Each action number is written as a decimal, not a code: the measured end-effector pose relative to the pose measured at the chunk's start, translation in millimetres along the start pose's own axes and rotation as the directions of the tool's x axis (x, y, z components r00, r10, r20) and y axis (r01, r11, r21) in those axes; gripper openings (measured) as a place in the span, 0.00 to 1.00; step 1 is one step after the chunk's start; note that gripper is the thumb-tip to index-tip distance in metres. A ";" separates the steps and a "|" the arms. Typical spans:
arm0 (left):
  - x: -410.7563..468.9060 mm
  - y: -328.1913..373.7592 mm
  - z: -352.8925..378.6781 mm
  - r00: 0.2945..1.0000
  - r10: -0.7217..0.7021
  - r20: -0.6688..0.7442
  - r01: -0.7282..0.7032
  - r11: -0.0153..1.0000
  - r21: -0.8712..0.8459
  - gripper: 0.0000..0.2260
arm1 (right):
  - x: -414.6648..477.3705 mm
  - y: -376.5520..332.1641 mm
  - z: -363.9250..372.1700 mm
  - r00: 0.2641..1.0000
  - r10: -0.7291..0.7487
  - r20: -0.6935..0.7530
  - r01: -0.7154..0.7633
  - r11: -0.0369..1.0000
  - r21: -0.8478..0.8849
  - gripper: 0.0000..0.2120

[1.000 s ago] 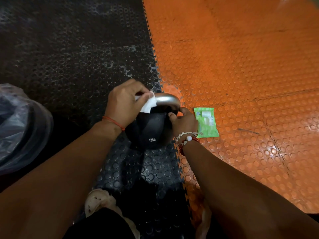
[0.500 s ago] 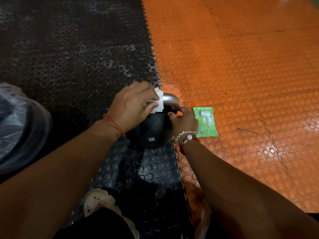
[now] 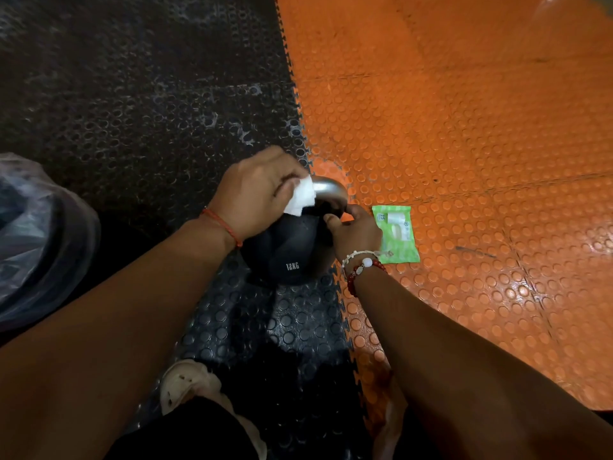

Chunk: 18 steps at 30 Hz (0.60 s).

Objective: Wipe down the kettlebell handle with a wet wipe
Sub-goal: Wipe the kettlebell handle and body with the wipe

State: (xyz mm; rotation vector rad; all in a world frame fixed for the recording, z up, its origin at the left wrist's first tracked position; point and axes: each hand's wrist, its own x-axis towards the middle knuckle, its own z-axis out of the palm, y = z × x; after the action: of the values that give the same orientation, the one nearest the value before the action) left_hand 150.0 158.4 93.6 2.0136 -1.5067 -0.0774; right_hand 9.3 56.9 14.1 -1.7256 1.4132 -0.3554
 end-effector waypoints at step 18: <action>-6.2 4.0 1.8 0.989 0.150 0.004 -0.148 0.973 0.178 0.05 | -1.6 -1.7 -1.8 1.000 0.004 -0.004 -0.004 1.000 -0.005 0.17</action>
State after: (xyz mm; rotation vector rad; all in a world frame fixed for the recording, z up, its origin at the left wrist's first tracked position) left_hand 143.7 162.4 92.2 2.0263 -1.7061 0.1324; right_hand 8.7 57.6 16.9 -1.7270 1.4208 -0.3532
